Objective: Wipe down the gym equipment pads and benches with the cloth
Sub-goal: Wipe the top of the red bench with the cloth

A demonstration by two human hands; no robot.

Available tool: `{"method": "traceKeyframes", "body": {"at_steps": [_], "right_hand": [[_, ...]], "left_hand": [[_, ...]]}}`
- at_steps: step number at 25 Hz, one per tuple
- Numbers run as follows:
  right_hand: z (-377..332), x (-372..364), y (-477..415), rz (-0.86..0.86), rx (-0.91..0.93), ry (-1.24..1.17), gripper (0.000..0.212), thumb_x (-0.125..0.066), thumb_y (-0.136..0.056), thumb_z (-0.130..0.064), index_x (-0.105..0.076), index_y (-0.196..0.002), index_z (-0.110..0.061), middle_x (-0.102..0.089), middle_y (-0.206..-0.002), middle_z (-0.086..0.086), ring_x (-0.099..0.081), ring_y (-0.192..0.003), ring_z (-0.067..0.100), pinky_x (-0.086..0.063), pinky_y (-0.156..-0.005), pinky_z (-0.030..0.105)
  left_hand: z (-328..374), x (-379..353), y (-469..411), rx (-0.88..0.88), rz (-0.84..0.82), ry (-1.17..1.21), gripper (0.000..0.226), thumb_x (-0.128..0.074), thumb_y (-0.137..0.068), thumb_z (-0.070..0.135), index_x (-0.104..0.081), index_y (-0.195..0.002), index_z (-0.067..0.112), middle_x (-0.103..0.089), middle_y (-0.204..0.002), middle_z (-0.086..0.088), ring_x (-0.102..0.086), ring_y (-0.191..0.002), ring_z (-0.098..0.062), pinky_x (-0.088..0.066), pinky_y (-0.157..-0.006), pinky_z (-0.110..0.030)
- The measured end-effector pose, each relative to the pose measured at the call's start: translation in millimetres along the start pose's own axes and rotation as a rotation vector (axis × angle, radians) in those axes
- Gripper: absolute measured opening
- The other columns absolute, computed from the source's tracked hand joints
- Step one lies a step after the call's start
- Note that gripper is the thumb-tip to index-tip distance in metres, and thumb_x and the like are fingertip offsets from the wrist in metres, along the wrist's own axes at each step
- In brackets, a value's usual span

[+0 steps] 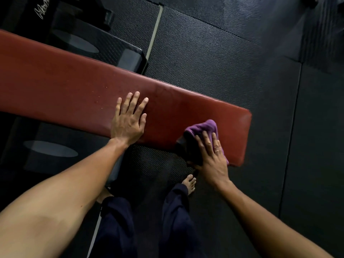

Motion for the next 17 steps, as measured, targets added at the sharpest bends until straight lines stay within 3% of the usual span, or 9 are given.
{"method": "traceKeyframes", "body": {"at_steps": [3, 5, 8, 11, 14, 17], "right_hand": [[-36, -10, -17, 0.024, -0.046, 0.001, 0.099, -0.080, -0.085, -0.033, -0.020, -0.163, -0.027, -0.003, -0.172, 0.005, 0.006, -0.155, 0.043, 0.006, -0.126, 0.051], [-90, -16, -47, 0.053, 0.011, -0.049, 0.095, -0.077, -0.086, -0.023, -0.021, -0.162, -0.030, -0.008, -0.171, 0.005, 0.001, -0.153, 0.045, 0.014, -0.125, 0.048], [-142, -15, -82, 0.059, 0.109, -0.091, 0.084, -0.070, -0.090, -0.031, -0.025, -0.161, -0.030, -0.015, -0.170, 0.007, -0.005, -0.154, 0.043, 0.004, -0.127, 0.050], [-115, -7, -70, 0.065, 0.163, -0.120, 0.087, -0.073, -0.083, -0.039, -0.032, -0.160, -0.028, -0.018, -0.170, 0.005, -0.013, -0.156, 0.036, -0.014, -0.127, 0.051], [-87, -4, -30, 0.094, 0.016, -0.116, 0.094, -0.075, -0.079, -0.045, -0.032, -0.160, -0.026, -0.015, -0.171, 0.005, -0.009, -0.157, 0.036, -0.011, -0.128, 0.050], [-115, -10, -41, 0.056, -0.041, -0.132, 0.078, -0.054, -0.093, -0.057, -0.031, -0.161, -0.026, -0.017, -0.170, 0.007, -0.004, -0.156, 0.042, -0.005, -0.127, 0.054]], "left_hand": [[0, -2, 0, 0.000, 0.005, -0.007, 0.056, -0.040, -0.101, 0.035, -0.036, -0.156, 0.025, -0.025, -0.166, -0.008, -0.020, -0.154, -0.028, -0.010, -0.125, -0.053], [-1, -3, 0, -0.001, 0.001, 0.000, 0.056, -0.039, -0.101, 0.034, -0.036, -0.156, 0.025, -0.025, -0.166, -0.008, -0.021, -0.154, -0.028, -0.012, -0.125, -0.054], [-3, -3, 0, -0.008, 0.003, -0.013, 0.057, -0.040, -0.100, 0.029, -0.035, -0.157, 0.025, -0.025, -0.166, -0.007, -0.021, -0.154, -0.028, -0.014, -0.124, -0.054], [-1, -1, -1, 0.002, 0.008, -0.004, 0.058, -0.042, -0.098, 0.027, -0.038, -0.156, 0.025, -0.027, -0.166, -0.007, -0.023, -0.154, -0.028, -0.015, -0.124, -0.054], [0, 0, -1, 0.020, 0.013, 0.002, 0.061, -0.043, -0.095, 0.027, -0.038, -0.155, 0.026, -0.028, -0.165, -0.007, -0.023, -0.154, -0.027, -0.014, -0.124, -0.054], [-2, -1, -1, 0.014, 0.031, -0.001, 0.061, -0.043, -0.094, 0.027, -0.040, -0.155, 0.026, -0.029, -0.165, -0.007, -0.025, -0.153, -0.028, -0.015, -0.124, -0.054]]}}
Point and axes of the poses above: each hand's wrist, its own y-axis away from the middle knuckle, its own x-axis out of the back of the hand, z = x × y, the point moved 5 cm from there along -y, towards the middle knuckle
